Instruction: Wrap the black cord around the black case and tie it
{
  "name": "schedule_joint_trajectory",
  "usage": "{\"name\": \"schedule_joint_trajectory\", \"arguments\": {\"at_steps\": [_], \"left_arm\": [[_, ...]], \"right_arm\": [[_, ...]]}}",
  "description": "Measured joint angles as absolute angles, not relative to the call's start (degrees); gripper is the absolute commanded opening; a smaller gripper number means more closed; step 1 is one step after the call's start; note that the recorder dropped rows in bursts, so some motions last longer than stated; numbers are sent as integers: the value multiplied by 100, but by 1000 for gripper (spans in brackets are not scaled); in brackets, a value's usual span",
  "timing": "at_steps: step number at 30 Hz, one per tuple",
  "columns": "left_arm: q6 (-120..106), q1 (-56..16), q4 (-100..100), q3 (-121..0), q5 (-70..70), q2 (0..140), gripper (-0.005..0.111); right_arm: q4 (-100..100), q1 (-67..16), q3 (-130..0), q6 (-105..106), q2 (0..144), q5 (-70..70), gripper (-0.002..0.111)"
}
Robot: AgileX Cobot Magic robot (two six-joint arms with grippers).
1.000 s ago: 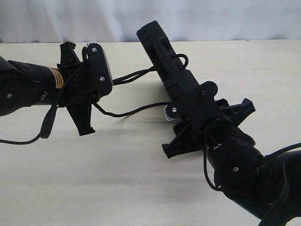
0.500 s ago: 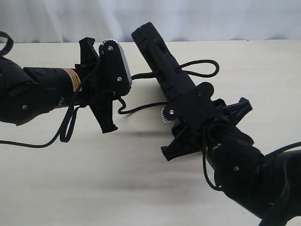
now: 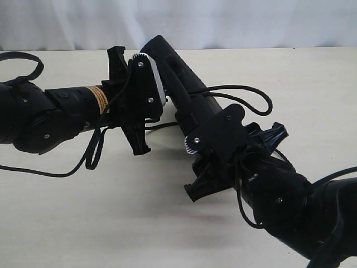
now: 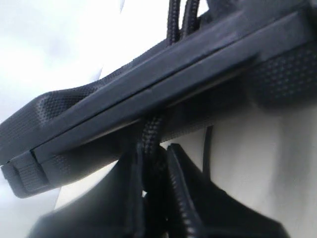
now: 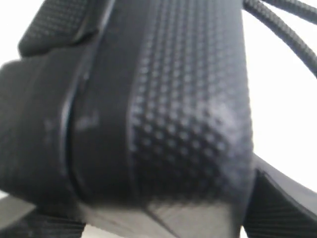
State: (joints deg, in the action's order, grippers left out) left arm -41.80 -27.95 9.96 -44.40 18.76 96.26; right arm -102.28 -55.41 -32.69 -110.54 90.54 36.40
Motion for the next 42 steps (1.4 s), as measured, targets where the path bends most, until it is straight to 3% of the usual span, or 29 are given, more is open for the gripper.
{"name": "schedule_joint_trajectory", "arguments": {"at_steps": [28, 42], "left_arm": [[-4075, -2795, 957, -4440, 1581, 9626, 0], [-4075, -2795, 914, -4440, 1544, 9626, 0]], "right_arm": [[-10064, -5541, -3259, -11047, 8521, 2840, 68], [-9449, -5541, -3259, -9828, 8523, 3034, 68]]}}
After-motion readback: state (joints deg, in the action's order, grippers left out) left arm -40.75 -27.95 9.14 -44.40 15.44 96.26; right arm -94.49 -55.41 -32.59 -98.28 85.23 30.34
